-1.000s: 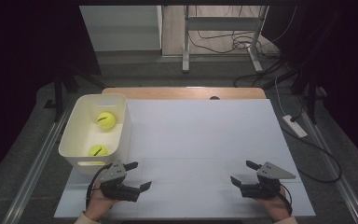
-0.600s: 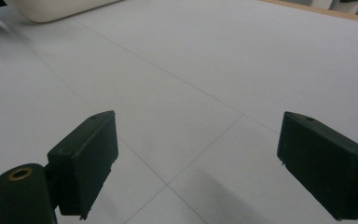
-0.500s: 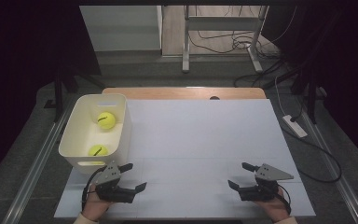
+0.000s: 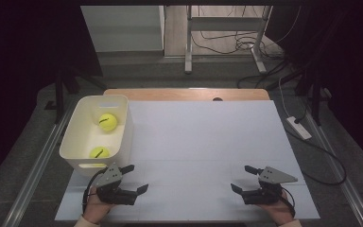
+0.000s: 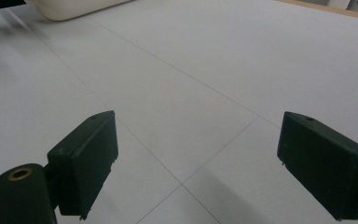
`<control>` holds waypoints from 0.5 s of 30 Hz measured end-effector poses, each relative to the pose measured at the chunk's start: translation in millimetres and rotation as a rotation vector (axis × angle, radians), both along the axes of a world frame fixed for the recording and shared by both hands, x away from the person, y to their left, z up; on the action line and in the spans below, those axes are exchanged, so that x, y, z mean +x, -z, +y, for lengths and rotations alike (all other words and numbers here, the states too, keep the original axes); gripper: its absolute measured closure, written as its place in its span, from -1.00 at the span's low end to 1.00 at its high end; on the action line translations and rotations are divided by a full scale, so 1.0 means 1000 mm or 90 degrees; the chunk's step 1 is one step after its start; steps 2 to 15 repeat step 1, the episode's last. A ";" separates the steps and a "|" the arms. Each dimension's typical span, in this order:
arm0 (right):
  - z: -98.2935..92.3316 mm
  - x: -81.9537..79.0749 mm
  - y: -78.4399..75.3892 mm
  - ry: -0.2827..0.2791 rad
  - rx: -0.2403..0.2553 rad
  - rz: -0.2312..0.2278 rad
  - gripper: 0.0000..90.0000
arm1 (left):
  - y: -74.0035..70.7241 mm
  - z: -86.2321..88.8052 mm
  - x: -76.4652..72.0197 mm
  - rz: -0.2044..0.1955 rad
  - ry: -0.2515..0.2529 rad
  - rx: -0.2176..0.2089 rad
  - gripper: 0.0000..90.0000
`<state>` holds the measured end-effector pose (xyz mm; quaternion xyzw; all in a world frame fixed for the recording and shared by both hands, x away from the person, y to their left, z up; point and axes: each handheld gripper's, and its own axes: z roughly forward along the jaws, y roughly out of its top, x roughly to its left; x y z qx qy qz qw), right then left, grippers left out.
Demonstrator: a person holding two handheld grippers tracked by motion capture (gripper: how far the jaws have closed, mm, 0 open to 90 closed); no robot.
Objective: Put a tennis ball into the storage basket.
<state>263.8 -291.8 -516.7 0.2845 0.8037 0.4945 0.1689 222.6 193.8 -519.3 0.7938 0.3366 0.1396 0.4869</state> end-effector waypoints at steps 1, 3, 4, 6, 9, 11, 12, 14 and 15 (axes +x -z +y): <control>0.000 0.000 0.000 0.000 0.000 0.001 -0.72 | 0.000 0.000 0.000 0.000 0.000 0.000 -0.74; 0.000 0.000 0.000 0.000 0.000 0.001 -0.72 | 0.000 0.000 0.000 0.000 0.000 0.000 -0.74; 0.000 0.000 0.000 0.000 0.000 0.001 -0.72 | 0.000 0.000 0.000 0.000 0.000 0.000 -0.74; 0.000 0.000 0.000 0.000 0.000 0.001 -0.72 | 0.000 0.000 0.000 0.000 0.000 0.000 -0.74; 0.000 0.000 0.000 0.000 0.000 0.001 -0.72 | 0.000 0.000 0.000 0.000 0.000 0.000 -0.74; 0.000 0.000 0.000 0.000 0.000 0.001 -0.72 | 0.000 0.000 0.000 0.000 0.000 0.000 -0.74; 0.000 0.000 0.000 0.000 0.000 0.001 -0.72 | 0.000 0.000 0.000 0.000 0.000 0.000 -0.74; 0.000 0.000 0.000 0.000 0.000 0.001 -0.72 | 0.000 0.000 0.000 0.000 0.000 0.000 -0.74; 0.000 0.000 0.000 0.000 0.000 0.001 -0.72 | 0.000 0.000 0.000 0.000 0.000 0.000 -0.74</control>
